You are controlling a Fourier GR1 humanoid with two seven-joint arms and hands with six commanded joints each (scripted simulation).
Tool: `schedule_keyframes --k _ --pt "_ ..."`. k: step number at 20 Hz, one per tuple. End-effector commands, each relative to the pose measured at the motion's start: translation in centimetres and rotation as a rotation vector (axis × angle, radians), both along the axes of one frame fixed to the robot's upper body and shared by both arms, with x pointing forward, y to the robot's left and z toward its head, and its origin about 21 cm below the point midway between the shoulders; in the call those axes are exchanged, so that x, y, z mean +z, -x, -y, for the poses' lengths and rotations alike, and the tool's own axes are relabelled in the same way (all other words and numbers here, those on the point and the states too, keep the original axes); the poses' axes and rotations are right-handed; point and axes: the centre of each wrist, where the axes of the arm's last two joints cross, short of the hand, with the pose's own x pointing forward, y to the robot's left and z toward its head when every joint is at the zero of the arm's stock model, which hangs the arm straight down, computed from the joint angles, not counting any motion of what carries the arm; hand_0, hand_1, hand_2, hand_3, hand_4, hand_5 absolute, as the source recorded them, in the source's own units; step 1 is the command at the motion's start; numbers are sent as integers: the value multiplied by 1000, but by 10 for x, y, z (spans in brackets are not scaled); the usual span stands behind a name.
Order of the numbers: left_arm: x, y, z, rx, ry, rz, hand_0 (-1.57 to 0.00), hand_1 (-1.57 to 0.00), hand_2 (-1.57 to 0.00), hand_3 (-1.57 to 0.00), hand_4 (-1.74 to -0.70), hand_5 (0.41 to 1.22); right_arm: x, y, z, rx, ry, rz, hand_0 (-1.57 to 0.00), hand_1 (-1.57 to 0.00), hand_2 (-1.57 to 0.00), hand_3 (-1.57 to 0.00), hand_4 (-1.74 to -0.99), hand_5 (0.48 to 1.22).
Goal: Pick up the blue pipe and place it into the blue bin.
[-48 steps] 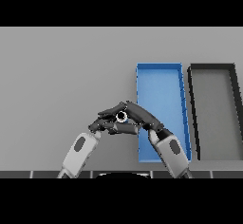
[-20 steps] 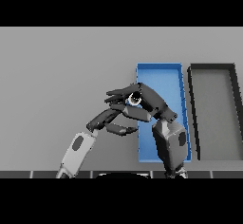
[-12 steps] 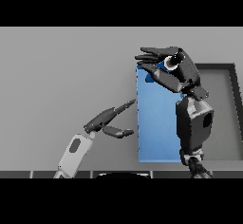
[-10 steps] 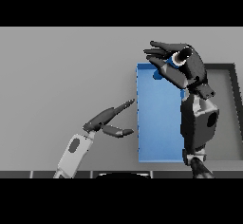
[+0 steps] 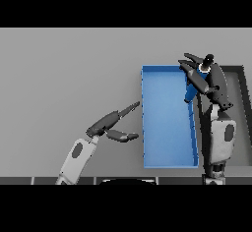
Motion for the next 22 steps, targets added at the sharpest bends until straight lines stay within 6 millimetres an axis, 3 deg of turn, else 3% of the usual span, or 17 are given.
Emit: schedule_keyframes --k 1,7,11,13,15,16,17,18,20,22 --pt "2 -3 -1 6 -2 9 1 1 1 1 -935 460 -12 2 5 -28 1 -43 -1571 -1571 -1571 -1571 -1500 1221" --pt "-1 -5 -3 14 7 31 1 1 1 1 -928 466 -73 17 18 -188 -7 -285 -1571 -1571 -1571 -1571 -1500 1221" --pt "0 -5 -4 20 0 42 1 1 1 1 -923 476 -95 27 15 -213 -32 -417 -1571 -1571 -1571 -1571 -1497 1221" --pt "-2 -5 -3 22 -8 46 1 1 1 1 -922 480 -101 31 14 -209 -44 -492 -1571 -1571 -1571 -1005 -1585 1221" --pt "-1 -5 -3 22 -5 45 1 1 1 1 -920 484 -105 31 11 -231 -58 -568 -1571 -1571 -1571 -643 -1641 1221" --pt "-1 -7 -1 26 -10 49 1 1 1 1 -919 486 -109 33 12 -241 -68 -611 -1571 -1571 -1571 -514 -1661 1221" --pt "0 -5 -5 23 -7 53 1 1 1 1 -918 489 -109 33 11 -250 -86 -653 -1571 -1571 -1571 -411 -1677 1171" --pt "2 -7 -4 23 -10 49 1 1 1 1 -920 491 -110 32 8 -267 -100 -687 -1571 -1571 -1518 -455 -1626 1161" --pt "2 -8 -5 23 -10 49 1 1 1 1 -921 493 -110 32 8 -259 -94 -701 -1084 -1025 -987 -291 -1469 1148" --pt "-1 -6 -1 15 -6 40 1 1 1 1 -924 493 -110 30 9 -295 -89 -738 -693 -656 -631 -186 -1370 1125"
